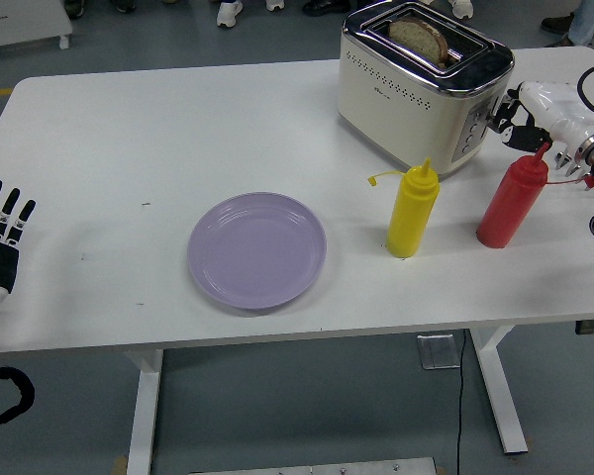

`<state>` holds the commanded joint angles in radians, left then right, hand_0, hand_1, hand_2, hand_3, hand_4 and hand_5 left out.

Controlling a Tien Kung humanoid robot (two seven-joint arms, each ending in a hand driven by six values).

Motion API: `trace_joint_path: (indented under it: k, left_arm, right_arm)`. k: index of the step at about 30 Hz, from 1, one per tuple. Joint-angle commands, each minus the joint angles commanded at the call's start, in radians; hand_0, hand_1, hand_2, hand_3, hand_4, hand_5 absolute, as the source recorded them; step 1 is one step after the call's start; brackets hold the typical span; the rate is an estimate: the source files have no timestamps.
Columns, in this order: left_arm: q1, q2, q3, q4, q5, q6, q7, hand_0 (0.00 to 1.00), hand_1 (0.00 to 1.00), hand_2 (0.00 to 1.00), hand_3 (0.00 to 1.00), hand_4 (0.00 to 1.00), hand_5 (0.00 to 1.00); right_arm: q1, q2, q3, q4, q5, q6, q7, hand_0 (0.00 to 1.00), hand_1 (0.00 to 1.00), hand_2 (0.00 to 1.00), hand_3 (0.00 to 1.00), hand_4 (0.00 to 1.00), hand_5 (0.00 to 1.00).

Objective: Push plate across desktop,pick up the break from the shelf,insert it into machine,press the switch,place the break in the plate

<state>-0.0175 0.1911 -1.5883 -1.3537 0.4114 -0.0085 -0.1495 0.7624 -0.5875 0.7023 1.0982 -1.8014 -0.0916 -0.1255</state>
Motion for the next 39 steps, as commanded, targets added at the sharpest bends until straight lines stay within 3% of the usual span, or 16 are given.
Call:
trace_joint_path:
  k: [17,27,28,33,34,39]
  left_arm:
    - [-0.003,0.001,-0.002,-0.001,-0.001,0.000,0.000,0.814,0.858,0.920,0.852,0.643,0.998]
    - [-0.004,0.001,-0.003,-0.001,0.000,0.000,0.000,0.814,0.858,0.920,0.852,0.643,0.998]
    - [-0.004,0.001,-0.004,-0.001,0.000,0.000,0.000,0.814,0.858,0.920,0.852,0.642,0.998]
    - [-0.004,0.001,-0.005,-0.001,0.000,0.000,0.000,0.814,0.858,0.920,0.852,0.642,0.998]
    - [-0.004,0.002,-0.005,-0.001,0.000,0.000,0.000,0.814,0.859,0.920,0.852,0.642,0.998]
    - [-0.003,0.001,-0.005,-0.001,0.000,0.000,-0.001,0.814,0.859,0.920,0.852,0.642,0.998]
  right_arm:
    - [0.006,0.018,-0.003,-0.031,0.009,0.005,-0.005,0.247,0.368,0.582,0.532,0.147,0.372]
    - [-0.013,-0.014,0.088,0.026,-0.012,0.019,-0.027,0.247,0.366,0.582,0.533,0.150,0.368]
    - [-0.017,-0.019,0.102,0.034,-0.016,0.025,-0.035,0.260,0.368,0.590,0.557,0.255,0.369]
    - [-0.035,-0.038,0.174,0.068,-0.034,0.072,-0.097,0.260,0.368,0.590,0.557,0.255,0.369]
    - [-0.039,-0.041,0.192,0.074,-0.039,0.081,-0.111,0.330,0.413,0.660,0.676,0.482,0.430]
    - [-0.057,-0.051,0.272,0.099,-0.031,0.077,-0.147,0.330,0.413,0.660,0.676,0.482,0.430]
